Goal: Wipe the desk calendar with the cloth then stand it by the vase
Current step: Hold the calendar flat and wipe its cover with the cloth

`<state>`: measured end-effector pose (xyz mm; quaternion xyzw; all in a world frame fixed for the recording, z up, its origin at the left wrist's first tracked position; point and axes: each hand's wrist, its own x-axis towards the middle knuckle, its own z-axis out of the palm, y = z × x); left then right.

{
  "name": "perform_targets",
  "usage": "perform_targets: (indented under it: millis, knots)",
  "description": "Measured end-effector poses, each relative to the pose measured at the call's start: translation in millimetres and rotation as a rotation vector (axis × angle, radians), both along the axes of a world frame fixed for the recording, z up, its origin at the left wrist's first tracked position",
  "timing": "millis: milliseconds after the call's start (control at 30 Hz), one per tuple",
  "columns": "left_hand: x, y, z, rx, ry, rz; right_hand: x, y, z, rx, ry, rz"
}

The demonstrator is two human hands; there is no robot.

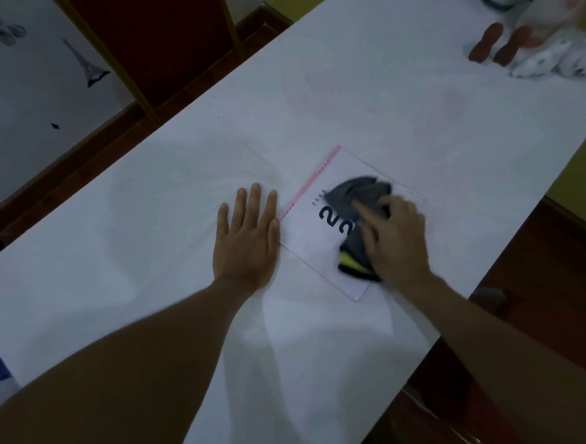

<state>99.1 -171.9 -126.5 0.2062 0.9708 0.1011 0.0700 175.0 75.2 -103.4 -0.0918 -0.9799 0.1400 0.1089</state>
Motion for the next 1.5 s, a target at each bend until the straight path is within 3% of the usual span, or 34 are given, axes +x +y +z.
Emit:
perform_targets:
  millis: [133, 333, 500, 567, 733, 800, 933, 1000, 1167, 1367, 1500]
  knots:
    - [-0.7, 0.5, -2.9, 0.000, 0.005, 0.012, -24.5, 5.9, 1.9, -0.067, -0.007, -0.215]
    - [-1.0, 0.8, -4.9, -0.008, 0.003, -0.001, 40.2, -11.9, -8.9, -0.065, 0.012, 0.199]
    - [-1.5, -0.1, -5.0, -0.002, -0.006, -0.001, 0.0, 27.1, -1.0, -0.042, 0.013, -0.167]
    - [-0.4, -0.4, -4.3, 0.003, -0.008, -0.007, 4.0, 8.0, 0.2, -0.073, 0.007, -0.203]
    - [-0.8, -0.4, -2.0, -0.013, -0.011, -0.094, 30.9, -23.7, -4.9, -0.053, -0.013, 0.194]
    - [-1.8, -0.8, -2.9, -0.014, -0.012, -0.129, 12.7, -7.7, -3.0, -0.028, 0.007, 0.117]
    - [-2.9, -2.3, -6.1, -0.021, -0.010, -0.183, -20.0, 10.0, -1.5, -0.055, 0.012, -0.246]
    - [-3.1, -3.0, -7.0, -0.037, 0.008, -0.192, -11.1, -6.1, -3.2, -0.083, 0.009, -0.300]
    - [-2.9, -1.8, -5.5, -0.061, 0.024, -0.211, 19.1, -13.8, -5.3, -0.039, 0.020, 0.100]
    - [-4.0, -2.0, -3.4, -0.050, 0.006, -0.195, -33.5, 2.8, 1.0, -0.069, 0.006, -0.229]
    - [-2.4, -1.7, -1.9, -0.054, -0.009, -0.190, 13.9, -35.4, -5.0, -0.061, -0.015, 0.088]
